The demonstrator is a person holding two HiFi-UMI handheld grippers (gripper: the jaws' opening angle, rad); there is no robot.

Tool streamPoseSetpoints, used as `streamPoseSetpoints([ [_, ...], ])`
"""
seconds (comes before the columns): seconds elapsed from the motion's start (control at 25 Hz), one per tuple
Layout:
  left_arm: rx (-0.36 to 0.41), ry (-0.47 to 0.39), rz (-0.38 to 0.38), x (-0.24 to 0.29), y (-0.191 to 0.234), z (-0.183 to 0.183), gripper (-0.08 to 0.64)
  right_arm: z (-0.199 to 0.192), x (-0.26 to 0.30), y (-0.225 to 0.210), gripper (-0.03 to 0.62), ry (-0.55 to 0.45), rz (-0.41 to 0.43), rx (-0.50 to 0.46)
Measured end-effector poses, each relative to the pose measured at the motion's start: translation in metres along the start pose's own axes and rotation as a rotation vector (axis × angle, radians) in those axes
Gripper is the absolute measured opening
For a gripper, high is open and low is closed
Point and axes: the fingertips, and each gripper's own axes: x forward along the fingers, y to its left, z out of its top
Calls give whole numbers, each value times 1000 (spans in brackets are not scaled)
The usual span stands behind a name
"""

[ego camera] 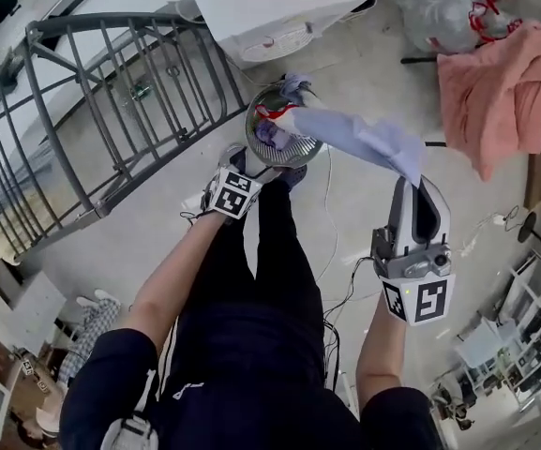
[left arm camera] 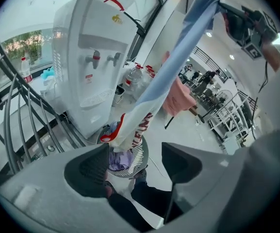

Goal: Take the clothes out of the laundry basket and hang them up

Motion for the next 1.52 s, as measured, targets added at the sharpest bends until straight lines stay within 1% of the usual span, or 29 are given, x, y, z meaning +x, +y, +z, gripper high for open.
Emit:
streamPoseSetpoints([
  [0.28,40,-95,-8,-29,-2,65,327,112,-33,9,15,-54,29,-111],
  [0.36,52,-133,-18,-37,2,86,327,139,-39,14,15,-61,40,-148],
  [0.48,82,-175,-42,-53,3,111,327,177,-52,25,15,-65,72,-172],
  [0.6,118,-180,-46,-67,3,125,327,216,-71,31,15,-80,89,-188],
  [0.76,138,-181,-59,-83,4,140,327,264,-91,38,15,-112,114,-208],
  [0.96,192,-192,-99,-87,3,160,327,328,-117,53,15,-181,128,-281],
  [1.04,233,-196,-119,-88,-2,171,327,355,-127,61,15,-217,138,-307],
  [1.12,294,-196,-141,-89,-7,182,327,378,-140,67,15,-250,149,-325],
  [1.2,351,-196,-184,-92,-13,190,327,399,-152,74,15,-279,157,-350],
  [1.24,376,-199,-220,-95,-16,193,327,409,-158,76,15,-292,159,-359],
  [1.32,435,-209,-318,-103,-28,197,327,427,-167,78,15,-323,161,-359],
  [1.36,477,-209,-369,-106,-36,196,327,435,-172,78,17,-340,161,-353],
  [1.44,573,-190,-469,-111,-57,188,327,449,-180,80,15,-366,159,-348],
  [1.52,645,-149,-556,-111,-79,170,327,455,-185,81,15,-375,150,-353],
])
